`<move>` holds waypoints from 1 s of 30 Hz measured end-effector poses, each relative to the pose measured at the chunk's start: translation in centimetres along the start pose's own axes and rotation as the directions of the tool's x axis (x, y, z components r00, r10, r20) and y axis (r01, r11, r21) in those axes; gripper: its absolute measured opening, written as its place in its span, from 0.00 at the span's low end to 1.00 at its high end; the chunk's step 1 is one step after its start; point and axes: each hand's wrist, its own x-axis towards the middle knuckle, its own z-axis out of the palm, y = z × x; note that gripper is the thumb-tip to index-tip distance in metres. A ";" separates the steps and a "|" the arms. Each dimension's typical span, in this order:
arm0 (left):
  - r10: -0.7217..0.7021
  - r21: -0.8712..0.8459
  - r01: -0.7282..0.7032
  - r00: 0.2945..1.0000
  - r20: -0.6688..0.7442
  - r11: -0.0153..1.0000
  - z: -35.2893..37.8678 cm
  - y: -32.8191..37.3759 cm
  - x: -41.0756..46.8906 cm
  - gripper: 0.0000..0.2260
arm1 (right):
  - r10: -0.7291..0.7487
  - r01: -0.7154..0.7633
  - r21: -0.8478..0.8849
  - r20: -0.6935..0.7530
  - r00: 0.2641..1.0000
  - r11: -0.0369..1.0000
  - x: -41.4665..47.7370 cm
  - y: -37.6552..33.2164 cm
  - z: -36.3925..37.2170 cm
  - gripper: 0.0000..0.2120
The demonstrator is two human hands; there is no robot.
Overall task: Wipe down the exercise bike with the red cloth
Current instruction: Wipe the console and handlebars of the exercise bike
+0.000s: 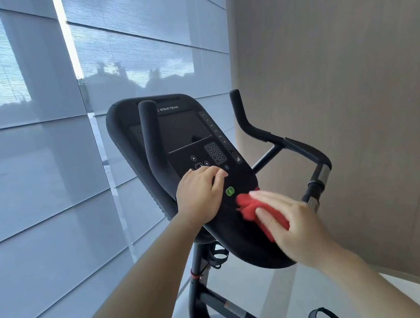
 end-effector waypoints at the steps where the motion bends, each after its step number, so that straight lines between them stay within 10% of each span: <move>1: -0.002 -0.002 0.002 1.000 0.001 1.000 0.0 0.0 0.0 0.16 | -0.022 0.023 -0.031 0.035 0.999 0.999 -0.5 -0.2 0.7 0.20; 30: -0.154 0.085 0.150 0.987 0.039 0.985 2.0 6.3 -2.1 0.15 | -0.051 0.059 0.038 -0.193 0.980 0.998 1.0 12.1 -6.9 0.18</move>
